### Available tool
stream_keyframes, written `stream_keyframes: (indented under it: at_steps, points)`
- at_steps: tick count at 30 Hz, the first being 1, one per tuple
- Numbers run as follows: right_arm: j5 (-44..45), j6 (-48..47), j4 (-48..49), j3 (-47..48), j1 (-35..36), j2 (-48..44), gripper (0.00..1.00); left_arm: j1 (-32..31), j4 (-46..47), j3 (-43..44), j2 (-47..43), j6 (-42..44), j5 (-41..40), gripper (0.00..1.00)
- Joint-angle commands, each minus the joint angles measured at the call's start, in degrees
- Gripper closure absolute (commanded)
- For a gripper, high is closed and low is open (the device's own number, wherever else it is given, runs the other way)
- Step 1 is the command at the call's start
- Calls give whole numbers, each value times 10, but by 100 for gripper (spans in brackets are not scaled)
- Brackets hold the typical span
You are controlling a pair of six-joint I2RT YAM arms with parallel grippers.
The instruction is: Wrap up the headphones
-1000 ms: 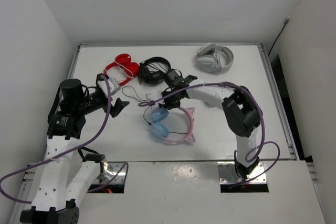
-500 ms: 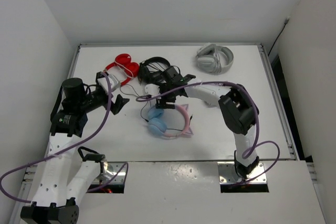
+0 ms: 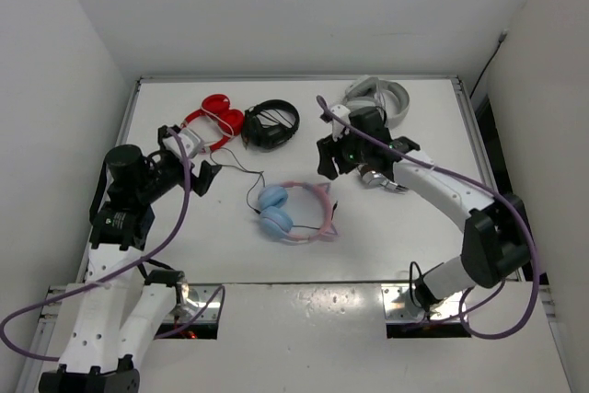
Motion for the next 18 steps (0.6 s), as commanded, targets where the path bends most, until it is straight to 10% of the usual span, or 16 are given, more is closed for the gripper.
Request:
stream_keyframes:
  at_steps: [1, 18]
  points:
    - [25, 148, 3, -44, 21, -7, 41, 4, 35, -1, -4, -21, -12, 16]
    - [132, 300, 32, -103, 57, 64, 47, 4, 29, -6, -26, -26, -42, 14]
